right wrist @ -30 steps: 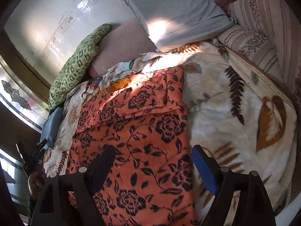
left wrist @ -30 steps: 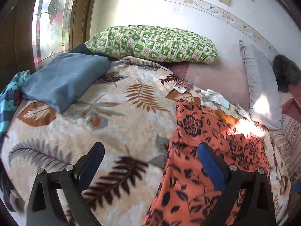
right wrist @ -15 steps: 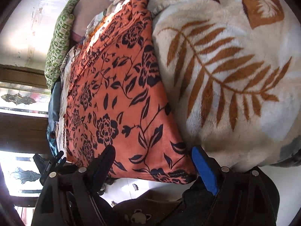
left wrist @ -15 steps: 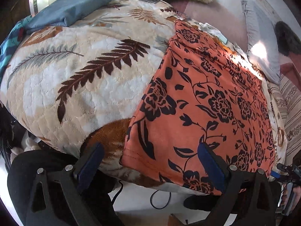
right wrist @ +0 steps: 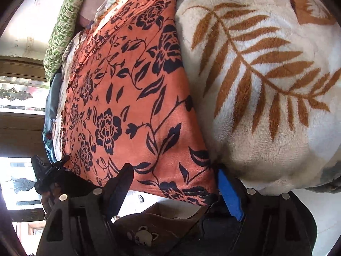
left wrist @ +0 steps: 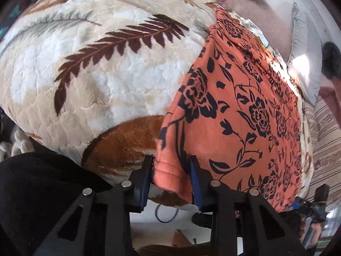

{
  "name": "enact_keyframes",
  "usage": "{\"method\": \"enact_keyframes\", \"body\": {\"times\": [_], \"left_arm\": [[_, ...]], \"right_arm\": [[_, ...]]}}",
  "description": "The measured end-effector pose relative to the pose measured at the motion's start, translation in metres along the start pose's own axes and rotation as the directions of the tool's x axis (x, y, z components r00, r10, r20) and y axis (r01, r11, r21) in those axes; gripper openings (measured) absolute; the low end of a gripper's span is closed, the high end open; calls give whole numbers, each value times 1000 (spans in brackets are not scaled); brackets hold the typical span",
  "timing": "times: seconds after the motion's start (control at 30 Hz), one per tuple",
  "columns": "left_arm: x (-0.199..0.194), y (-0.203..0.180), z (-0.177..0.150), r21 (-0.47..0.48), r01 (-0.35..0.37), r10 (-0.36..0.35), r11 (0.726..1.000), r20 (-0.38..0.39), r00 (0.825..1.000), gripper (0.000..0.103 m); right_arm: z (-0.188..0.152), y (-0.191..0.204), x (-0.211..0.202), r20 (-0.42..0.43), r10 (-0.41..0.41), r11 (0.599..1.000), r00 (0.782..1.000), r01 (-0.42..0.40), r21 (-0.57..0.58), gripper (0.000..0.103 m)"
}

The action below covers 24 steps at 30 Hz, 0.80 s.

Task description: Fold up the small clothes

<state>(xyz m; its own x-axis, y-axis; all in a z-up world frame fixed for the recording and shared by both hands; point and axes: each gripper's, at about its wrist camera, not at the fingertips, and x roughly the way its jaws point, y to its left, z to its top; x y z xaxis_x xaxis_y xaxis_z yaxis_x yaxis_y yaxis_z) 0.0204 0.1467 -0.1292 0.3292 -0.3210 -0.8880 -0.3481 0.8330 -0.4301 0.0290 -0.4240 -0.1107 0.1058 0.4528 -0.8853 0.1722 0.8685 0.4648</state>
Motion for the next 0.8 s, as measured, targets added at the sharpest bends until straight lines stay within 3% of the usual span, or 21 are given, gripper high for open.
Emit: {"method": "enact_keyframes", "body": {"times": [0.07,0.2,0.23,0.27,0.33,0.37,0.43,0.47,0.7,0.77,0.8], "left_arm": [[-2,5,2,-23,40,-40,999,-9,999,37],[-5,-4,3,29,20,-21,999,29,999,38],[-3,-6,4,43,0,-2,999,35,999,33],[0,-6,5,49,-28,26,998,32,999,19],[1,-2,7,37,-15,14,999,28,1000,11],[1,-4,9,39,-7,6,999,26,1000,9],[-2,-6,8,54,-11,9,998,36,999,8],[-4,-9,8,63,-13,10,998,43,999,8],[-10,-14,9,90,-7,2,996,57,998,9],[-6,-17,10,108,-20,15,994,49,999,9],[-4,-16,10,104,-33,28,994,49,998,11]], "right_arm": [[0,-4,-1,10,17,999,1000,-18,30,80],[-1,0,-3,9,43,999,999,-43,4,80],[0,1,-3,5,47,999,999,-47,-3,79],[0,0,-1,-2,46,999,999,-46,-5,77],[3,-3,4,-14,37,999,999,-37,15,72],[4,-4,4,-17,30,999,999,-30,17,65],[3,-3,1,-17,-15,1000,1000,15,-2,37],[3,-6,-1,-10,-30,1000,1000,30,3,10],[-2,-11,-6,-4,39,999,999,-39,11,8],[0,-12,-7,-10,44,999,999,-44,12,11],[0,-13,-4,-26,19,1000,999,-19,13,19]]}}
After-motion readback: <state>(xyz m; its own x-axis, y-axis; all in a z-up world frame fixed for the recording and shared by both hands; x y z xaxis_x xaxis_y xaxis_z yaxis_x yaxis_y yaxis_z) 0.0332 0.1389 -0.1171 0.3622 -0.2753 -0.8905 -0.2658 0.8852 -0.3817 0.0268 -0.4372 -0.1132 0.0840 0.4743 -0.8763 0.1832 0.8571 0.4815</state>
